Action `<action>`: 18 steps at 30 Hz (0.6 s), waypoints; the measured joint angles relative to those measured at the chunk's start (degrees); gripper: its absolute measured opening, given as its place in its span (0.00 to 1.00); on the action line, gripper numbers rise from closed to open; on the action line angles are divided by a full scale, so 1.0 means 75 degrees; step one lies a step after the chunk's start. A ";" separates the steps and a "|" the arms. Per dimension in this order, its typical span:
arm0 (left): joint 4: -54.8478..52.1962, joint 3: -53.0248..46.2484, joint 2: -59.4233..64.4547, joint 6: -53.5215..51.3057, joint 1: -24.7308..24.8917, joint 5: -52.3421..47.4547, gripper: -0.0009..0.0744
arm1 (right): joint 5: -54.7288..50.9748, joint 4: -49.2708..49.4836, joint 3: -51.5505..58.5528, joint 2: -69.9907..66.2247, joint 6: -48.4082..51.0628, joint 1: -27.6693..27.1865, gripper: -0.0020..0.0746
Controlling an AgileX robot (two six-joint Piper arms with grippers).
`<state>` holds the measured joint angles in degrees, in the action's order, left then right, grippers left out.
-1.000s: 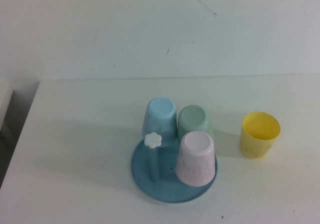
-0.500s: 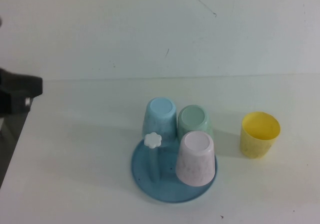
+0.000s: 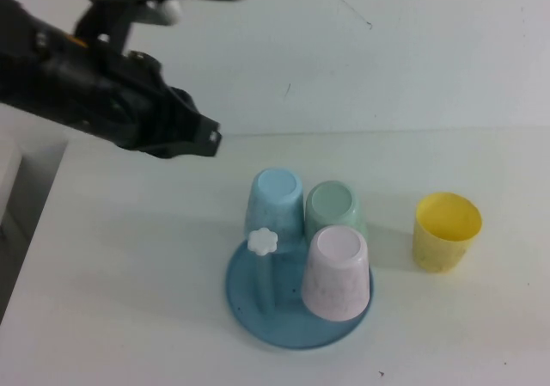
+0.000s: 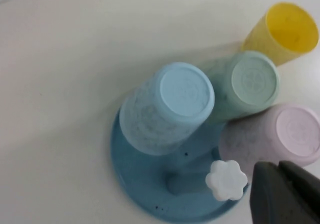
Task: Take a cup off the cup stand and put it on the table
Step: Pick up the cup from the rack
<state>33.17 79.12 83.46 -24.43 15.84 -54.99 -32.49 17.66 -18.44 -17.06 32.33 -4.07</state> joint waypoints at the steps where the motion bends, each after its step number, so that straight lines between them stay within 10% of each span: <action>1: -0.0213 0.0115 0.0233 0.0099 0.0230 -0.0031 0.01 | 0.0000 0.0000 0.0000 0.0000 0.0035 0.0000 0.02; 6: -0.1327 0.0758 0.1266 0.0366 0.1023 -0.0310 0.08 | 0.0000 0.0019 0.0000 0.0000 0.0127 0.0000 0.02; 14: -0.2102 0.2108 0.2502 0.0616 0.1491 -0.0987 0.76 | 0.0000 0.0064 0.0000 0.0000 0.0158 0.0000 0.02; 18: -0.2316 0.2706 0.2862 0.0646 0.1502 -0.1199 0.89 | 0.0000 0.0064 0.0000 0.0000 0.0176 0.0000 0.02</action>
<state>15.80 99.42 104.92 -19.59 27.10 -63.98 -32.49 18.15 -18.44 -17.06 33.65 -4.07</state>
